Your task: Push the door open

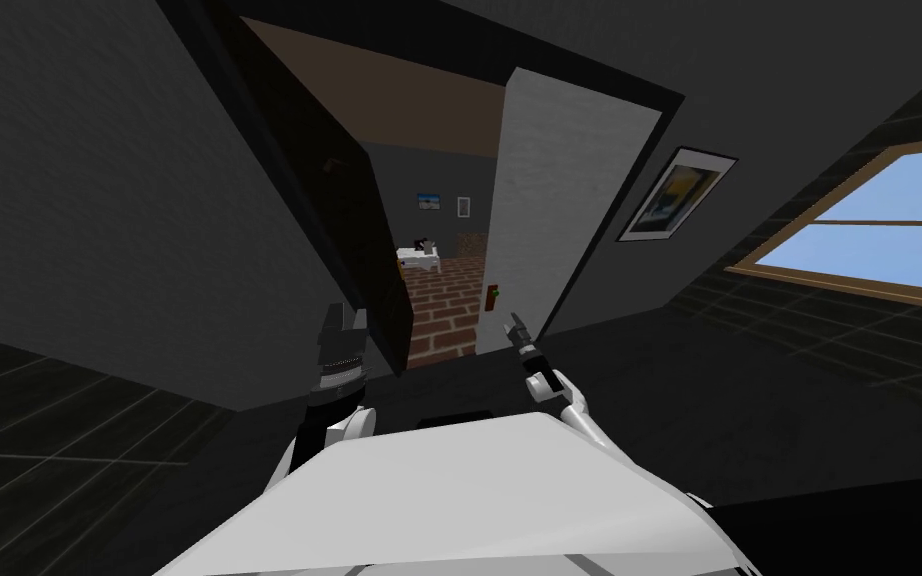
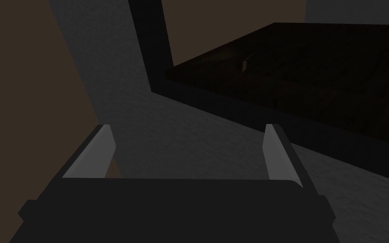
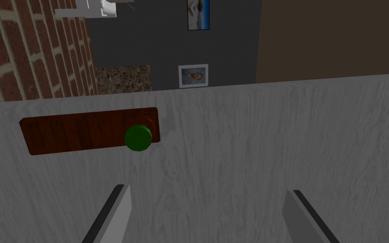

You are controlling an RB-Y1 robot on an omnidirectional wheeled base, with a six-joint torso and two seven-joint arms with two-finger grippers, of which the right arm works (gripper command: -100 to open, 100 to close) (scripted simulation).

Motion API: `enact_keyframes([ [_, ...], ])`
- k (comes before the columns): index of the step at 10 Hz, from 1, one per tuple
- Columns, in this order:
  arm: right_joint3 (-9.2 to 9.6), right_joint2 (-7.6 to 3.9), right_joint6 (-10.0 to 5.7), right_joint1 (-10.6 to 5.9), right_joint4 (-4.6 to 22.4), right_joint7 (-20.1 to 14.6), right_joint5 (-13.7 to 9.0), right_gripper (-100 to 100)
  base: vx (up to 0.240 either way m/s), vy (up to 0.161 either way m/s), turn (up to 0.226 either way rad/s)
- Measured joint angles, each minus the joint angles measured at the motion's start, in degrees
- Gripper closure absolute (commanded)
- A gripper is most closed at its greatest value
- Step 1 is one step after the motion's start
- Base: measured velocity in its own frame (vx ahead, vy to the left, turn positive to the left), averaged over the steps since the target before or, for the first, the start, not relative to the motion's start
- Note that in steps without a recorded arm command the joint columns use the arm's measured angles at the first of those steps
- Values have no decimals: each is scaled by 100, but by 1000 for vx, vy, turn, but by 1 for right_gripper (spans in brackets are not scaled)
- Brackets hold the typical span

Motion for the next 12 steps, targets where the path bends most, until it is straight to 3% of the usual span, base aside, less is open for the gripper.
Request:
enact_keyframes([
  [7,159,-540,-59,-472,1038,-171,-338,-100,74,-22,63],
  [9,198,-586,-90,-575,1275,-181,-382,-100,63,-21,59],
  [12,261,-770,-117,-750,1671,-235,-500,-100,81,-29,57],
])
